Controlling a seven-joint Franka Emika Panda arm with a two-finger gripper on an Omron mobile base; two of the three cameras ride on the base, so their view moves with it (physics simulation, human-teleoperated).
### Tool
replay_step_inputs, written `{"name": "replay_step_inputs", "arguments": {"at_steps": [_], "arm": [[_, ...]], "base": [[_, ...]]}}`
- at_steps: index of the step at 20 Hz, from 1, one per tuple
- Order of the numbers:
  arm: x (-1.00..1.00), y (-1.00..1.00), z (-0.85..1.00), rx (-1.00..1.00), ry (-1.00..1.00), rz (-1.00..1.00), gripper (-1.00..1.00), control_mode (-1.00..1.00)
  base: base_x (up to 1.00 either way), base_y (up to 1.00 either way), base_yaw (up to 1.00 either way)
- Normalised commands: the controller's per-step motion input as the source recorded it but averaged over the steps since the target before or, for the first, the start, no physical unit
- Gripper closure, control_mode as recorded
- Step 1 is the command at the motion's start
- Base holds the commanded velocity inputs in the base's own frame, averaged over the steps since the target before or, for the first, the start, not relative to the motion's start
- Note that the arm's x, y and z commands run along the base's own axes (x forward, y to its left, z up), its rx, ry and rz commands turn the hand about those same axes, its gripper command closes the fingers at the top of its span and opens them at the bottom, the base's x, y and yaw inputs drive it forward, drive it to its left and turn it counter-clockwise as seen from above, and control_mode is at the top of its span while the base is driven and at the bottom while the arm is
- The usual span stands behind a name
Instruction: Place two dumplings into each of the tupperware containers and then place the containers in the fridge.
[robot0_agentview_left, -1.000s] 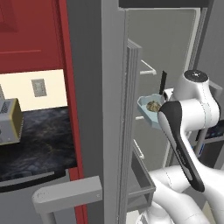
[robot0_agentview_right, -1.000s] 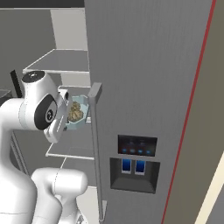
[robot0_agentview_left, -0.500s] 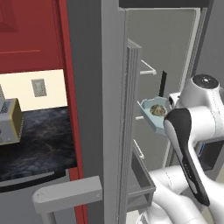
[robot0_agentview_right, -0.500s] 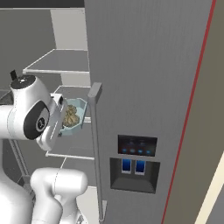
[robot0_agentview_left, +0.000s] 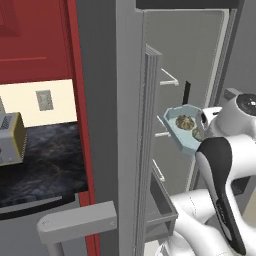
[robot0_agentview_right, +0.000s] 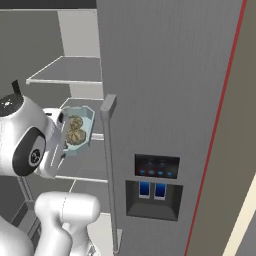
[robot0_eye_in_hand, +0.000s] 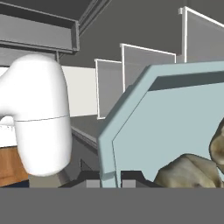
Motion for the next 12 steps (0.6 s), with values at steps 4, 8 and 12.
{"name": "replay_step_inputs", "arguments": {"at_steps": [4,8,12], "arm": [[-0.12,0.05,0.28,0.01,-0.03,0.01,1.00,-1.00],[-0.29,0.06,0.34,0.00,-0.10,0.01,1.00,-1.00],[-0.05,0.09,0.31,0.01,-0.19,0.01,1.00,-1.00]], "base": [[0.00,0.00,0.00],[0.00,0.00,0.00],[0.00,0.00,0.00]]}}
